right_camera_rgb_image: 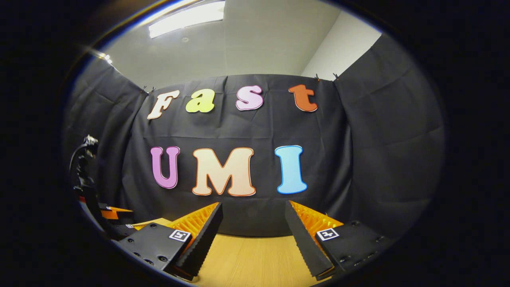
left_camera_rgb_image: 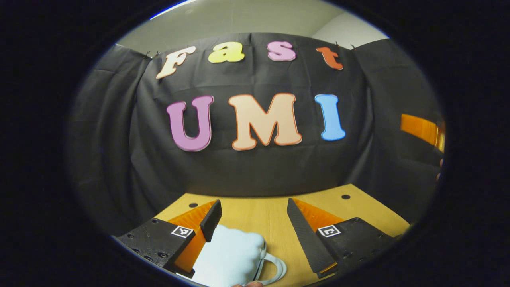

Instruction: First open the suitcase, pack the skin care products into it, and then close the suitcase.

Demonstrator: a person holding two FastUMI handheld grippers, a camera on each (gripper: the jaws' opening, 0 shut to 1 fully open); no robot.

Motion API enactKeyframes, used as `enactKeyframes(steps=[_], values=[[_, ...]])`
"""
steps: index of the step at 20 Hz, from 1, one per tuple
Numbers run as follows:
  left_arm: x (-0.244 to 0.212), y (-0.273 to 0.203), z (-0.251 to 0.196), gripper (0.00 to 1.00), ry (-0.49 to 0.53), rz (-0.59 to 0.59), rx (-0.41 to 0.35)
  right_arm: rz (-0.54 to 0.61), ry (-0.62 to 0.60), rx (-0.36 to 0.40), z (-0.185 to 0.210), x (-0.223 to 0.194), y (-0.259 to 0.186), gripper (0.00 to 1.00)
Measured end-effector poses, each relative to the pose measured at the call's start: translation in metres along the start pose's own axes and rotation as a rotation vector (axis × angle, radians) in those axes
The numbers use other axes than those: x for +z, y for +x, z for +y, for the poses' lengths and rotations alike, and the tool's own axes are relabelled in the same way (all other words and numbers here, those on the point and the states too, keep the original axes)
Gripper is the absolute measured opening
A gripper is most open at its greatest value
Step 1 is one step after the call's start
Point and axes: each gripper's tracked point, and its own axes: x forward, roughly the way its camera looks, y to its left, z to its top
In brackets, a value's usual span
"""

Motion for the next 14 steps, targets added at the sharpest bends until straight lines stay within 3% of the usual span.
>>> enactKeyframes(steps=[4, 8, 14], values=[[-0.077, 0.002, -0.022, 0.98, 0.019, 0.203, -0.060, 0.062, -0.012, 0.030, -0.002, -0.018, -0.005, 0.98], [-0.143, -0.005, -0.041, 0.97, 0.034, 0.407, -0.100, 0.102, -0.020, -0.004, -0.029, -0.026, -0.010, 0.98], [-0.198, -0.011, -0.068, 0.97, -0.001, 0.568, -0.128, 0.157, -0.015, -0.050, -0.055, -0.040, -0.016, 0.99]])
